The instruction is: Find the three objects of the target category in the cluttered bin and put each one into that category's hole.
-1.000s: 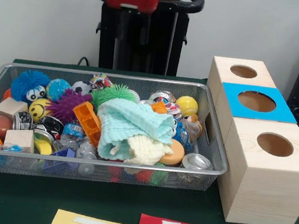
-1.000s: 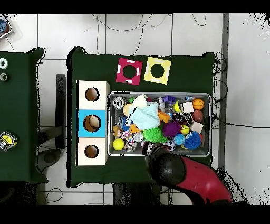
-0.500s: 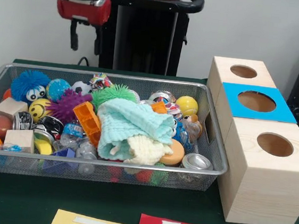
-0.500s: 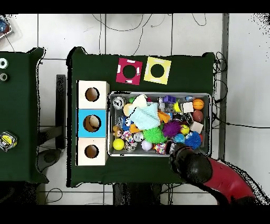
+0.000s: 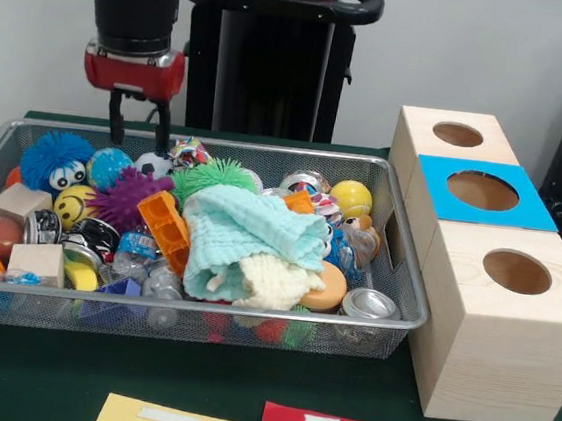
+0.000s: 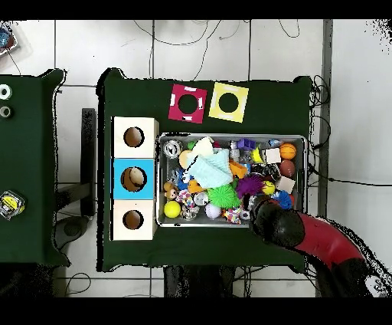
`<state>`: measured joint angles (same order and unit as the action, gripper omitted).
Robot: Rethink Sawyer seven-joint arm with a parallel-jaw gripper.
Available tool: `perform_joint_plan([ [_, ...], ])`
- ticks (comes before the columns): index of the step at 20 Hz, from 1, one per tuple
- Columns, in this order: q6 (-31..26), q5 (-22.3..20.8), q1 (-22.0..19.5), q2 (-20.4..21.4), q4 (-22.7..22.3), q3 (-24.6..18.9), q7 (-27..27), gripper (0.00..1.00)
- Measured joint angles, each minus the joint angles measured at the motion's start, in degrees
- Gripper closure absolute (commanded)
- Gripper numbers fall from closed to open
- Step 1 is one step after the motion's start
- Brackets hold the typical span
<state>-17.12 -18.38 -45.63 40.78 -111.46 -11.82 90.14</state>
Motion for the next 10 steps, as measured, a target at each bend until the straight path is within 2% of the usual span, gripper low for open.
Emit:
perform_joint_plan([
  [10, -0.01, -3.16, -0.28, -6.31, 7.58, -3.25, 0.0, 0.0],
])
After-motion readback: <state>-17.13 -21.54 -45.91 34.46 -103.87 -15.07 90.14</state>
